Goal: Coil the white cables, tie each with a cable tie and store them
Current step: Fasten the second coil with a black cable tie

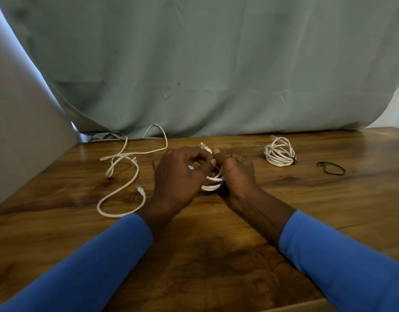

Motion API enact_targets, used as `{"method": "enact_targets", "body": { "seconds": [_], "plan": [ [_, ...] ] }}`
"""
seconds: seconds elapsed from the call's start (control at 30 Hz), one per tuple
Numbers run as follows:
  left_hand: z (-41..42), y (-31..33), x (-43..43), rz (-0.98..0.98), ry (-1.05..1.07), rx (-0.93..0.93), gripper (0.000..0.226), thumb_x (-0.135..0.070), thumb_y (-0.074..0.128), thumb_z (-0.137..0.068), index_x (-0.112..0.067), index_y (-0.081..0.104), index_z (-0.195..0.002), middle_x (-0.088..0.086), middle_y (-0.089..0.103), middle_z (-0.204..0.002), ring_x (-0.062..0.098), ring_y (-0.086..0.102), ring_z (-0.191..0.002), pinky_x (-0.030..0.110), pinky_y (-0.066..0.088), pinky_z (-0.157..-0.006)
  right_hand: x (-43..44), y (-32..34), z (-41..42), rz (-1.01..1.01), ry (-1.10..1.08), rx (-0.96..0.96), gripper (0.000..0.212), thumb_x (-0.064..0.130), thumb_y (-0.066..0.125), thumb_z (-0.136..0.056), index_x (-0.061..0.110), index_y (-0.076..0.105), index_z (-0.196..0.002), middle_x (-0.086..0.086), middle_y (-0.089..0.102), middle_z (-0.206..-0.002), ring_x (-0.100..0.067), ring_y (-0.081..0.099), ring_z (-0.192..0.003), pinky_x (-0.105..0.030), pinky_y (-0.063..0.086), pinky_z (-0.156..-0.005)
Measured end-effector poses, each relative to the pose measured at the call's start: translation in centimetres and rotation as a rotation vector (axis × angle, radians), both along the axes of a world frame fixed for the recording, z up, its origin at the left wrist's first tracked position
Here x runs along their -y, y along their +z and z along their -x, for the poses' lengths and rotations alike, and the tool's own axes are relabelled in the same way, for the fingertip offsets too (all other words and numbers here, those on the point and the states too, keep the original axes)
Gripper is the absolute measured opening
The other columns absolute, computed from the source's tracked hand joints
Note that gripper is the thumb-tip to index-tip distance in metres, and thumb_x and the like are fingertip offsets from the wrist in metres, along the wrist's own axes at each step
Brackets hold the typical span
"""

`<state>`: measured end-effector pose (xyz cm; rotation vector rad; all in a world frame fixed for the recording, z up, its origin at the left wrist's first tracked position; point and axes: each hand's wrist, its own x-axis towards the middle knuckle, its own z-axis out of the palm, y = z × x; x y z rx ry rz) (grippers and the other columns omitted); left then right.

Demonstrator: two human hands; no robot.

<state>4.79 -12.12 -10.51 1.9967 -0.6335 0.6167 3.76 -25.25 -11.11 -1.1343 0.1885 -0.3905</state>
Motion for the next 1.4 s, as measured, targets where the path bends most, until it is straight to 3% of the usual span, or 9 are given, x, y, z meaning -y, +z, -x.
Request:
{"method": "enact_targets", "body": {
  "seconds": [0.23,0.4,0.63,0.8,0.9,1.0,1.1,1.23,1.4],
  "plan": [
    [-0.3,1.3,-0.8,-0.246,0.227,0.013,0.013,-0.056,0.081,-0.077,-0.047,0.073,-0.072,-0.021,0.049,-0.132,0.013,0.03,-0.143,0.065,0.011,-0.118,0.1,0.6,0.5,-0.098,0.032,-0.049,0.024,0.008,0.072,-0.093,-0.008,0.072,-0.11,-0.021,0.079,-0.098,-0.035,0.073,-0.087,-0.052,0.061,-0.085],
    [-0.8,1.6,-1.7,-0.203,0.143,0.036,0.016,-0.052,0.085,-0.074,-0.051,0.071,-0.069,-0.023,0.05,-0.13,0.003,0.029,-0.137,0.065,0.012,-0.118,-0.2,0.3,0.3,-0.042,0.068,-0.03,0.031,0.023,0.073,-0.097,-0.004,0.073,-0.111,-0.02,0.079,-0.101,-0.039,0.075,-0.097,-0.056,0.06,-0.089],
    [-1.1,2.2,-1.3,-0.259,0.148,-0.067,0.018,-0.051,0.086,-0.074,-0.049,0.07,-0.066,-0.021,0.052,-0.133,0.011,0.033,-0.14,0.059,0.01,-0.12,-0.5,0.3,0.2,-0.001,0.074,-0.026,0.032,0.024,0.072,-0.097,-0.005,0.071,-0.11,-0.023,0.077,-0.104,-0.033,0.073,-0.087,-0.049,0.061,-0.082],
    [-2.4,2.0,-1.9,-0.155,0.047,-0.097,0.014,-0.068,0.072,-0.049,-0.068,0.066,-0.063,-0.022,0.062,-0.118,0.014,0.053,-0.127,0.058,0.036,-0.111,-0.5,0.3,0.3,0.104,0.136,-0.002,0.026,0.027,0.074,-0.096,0.003,0.07,-0.105,-0.022,0.077,-0.1,-0.032,0.073,-0.081,-0.046,0.061,-0.074],
    [-2.7,2.0,-1.9,-0.121,0.059,-0.076,0.028,-0.07,0.065,-0.045,-0.066,0.068,-0.073,-0.023,0.061,-0.113,0.012,0.054,-0.125,0.061,0.033,-0.115,-0.8,0.4,0.4,0.133,0.135,0.008,0.027,0.025,0.074,-0.096,0.001,0.069,-0.106,-0.021,0.077,-0.096,-0.03,0.073,-0.078,-0.043,0.061,-0.072],
    [-2.0,2.2,-1.8,-0.101,0.157,-0.05,0.016,-0.057,0.077,-0.059,-0.049,0.075,-0.071,-0.025,0.061,-0.11,0.01,0.051,-0.127,0.061,0.025,-0.118,-1.0,0.6,0.4,0.148,0.119,-0.009,0.033,0.03,0.073,-0.097,0.0,0.07,-0.109,-0.023,0.078,-0.101,-0.032,0.075,-0.081,-0.039,0.063,-0.066],
    [-1.4,1.9,-1.3,-0.137,0.271,-0.022,0.011,-0.042,0.082,-0.075,-0.032,0.077,-0.072,-0.023,0.06,-0.123,0.008,0.045,-0.131,0.059,0.015,-0.121,-1.0,0.7,0.5,0.087,0.145,-0.031,0.044,0.03,0.071,-0.097,-0.007,0.067,-0.12,-0.025,0.076,-0.109,-0.043,0.075,-0.101,-0.058,0.062,-0.086],
    [-1.0,1.4,-0.9,-0.147,0.296,0.031,0.013,-0.045,0.077,-0.081,-0.033,0.077,-0.076,-0.023,0.058,-0.124,0.009,0.043,-0.133,0.06,0.013,-0.121,-1.0,0.8,0.3,-0.009,0.167,-0.046,0.043,0.025,0.07,-0.097,-0.01,0.067,-0.123,-0.027,0.074,-0.114,-0.043,0.072,-0.109,-0.061,0.058,-0.095],
    [-0.7,1.4,-0.8,-0.206,0.311,0.051,0.018,-0.053,0.078,-0.082,-0.037,0.073,-0.079,-0.02,0.061,-0.126,0.006,0.053,-0.126,0.056,0.015,-0.122,-0.2,0.8,0.2,-0.031,0.211,-0.093,0.012,0.011,0.068,-0.099,0.003,0.075,-0.095,-0.012,0.079,-0.091,-0.02,0.076,-0.073,-0.043,0.065,-0.077]
  ]
}}
